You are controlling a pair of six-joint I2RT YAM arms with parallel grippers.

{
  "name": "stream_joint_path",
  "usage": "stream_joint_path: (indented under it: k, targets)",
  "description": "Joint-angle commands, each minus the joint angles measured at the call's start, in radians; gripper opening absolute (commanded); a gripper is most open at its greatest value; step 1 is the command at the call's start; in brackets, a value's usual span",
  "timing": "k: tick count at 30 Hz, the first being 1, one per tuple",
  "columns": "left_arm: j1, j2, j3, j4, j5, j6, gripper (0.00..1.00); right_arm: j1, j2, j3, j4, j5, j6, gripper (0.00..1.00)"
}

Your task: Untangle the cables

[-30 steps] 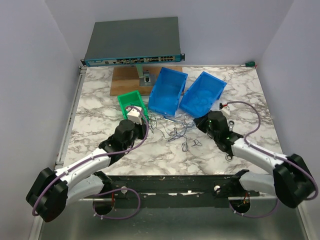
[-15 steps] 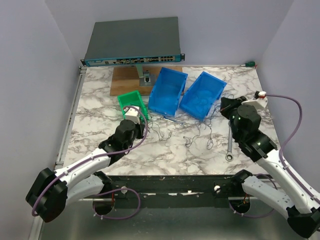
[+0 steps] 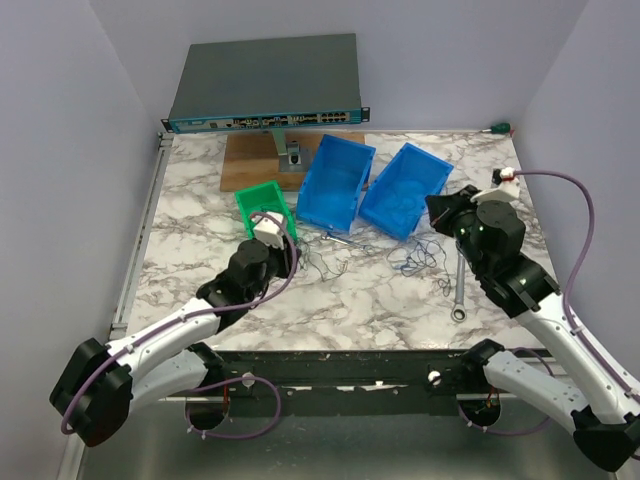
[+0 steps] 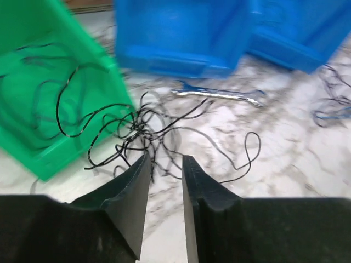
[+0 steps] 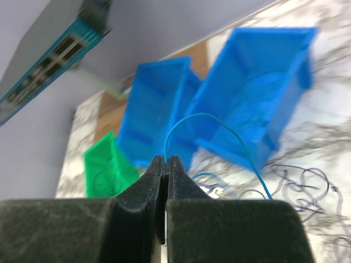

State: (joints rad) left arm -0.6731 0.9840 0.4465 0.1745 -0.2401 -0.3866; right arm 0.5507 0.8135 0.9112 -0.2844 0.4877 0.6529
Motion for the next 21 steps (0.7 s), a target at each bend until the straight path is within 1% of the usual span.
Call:
stream_joint_path:
  k: [1, 4, 5, 7, 10, 13, 17, 21]
  targets:
    - [-0.041, 0.007, -0.012, 0.174, 0.311, 0.109, 0.37, 0.006, 0.029, 0.040, 0.050, -0.351, 0.019, 0.01]
    - [-0.053, 0.049, 0.009, 0.198, 0.403, 0.131, 0.57, 0.006, 0.043, 0.059, 0.067, -0.446, 0.051, 0.01]
    - [-0.059, 0.061, 0.013, 0.210, 0.428, 0.133, 0.60, 0.006, 0.050, 0.068, 0.064, -0.467, 0.049, 0.01]
    - [-0.070, 0.073, 0.022, 0.212, 0.451, 0.136, 0.62, 0.006, 0.055, 0.082, 0.046, -0.469, 0.040, 0.01]
    - [-0.077, 0.086, 0.022, 0.225, 0.476, 0.146, 0.65, 0.005, 0.048, 0.092, 0.036, -0.382, 0.023, 0.01]
    - [-0.080, 0.106, 0.042, 0.209, 0.483, 0.144, 0.65, 0.006, 0.069, 0.130, 0.040, -0.328, -0.015, 0.01]
    - [-0.082, 0.103, 0.039, 0.205, 0.438, 0.142, 0.65, 0.006, 0.144, 0.193, 0.043, -0.241, -0.066, 0.01]
    - [-0.082, 0.095, 0.050, 0.168, 0.398, 0.140, 0.64, 0.006, 0.237, 0.233, 0.070, -0.129, -0.118, 0.01]
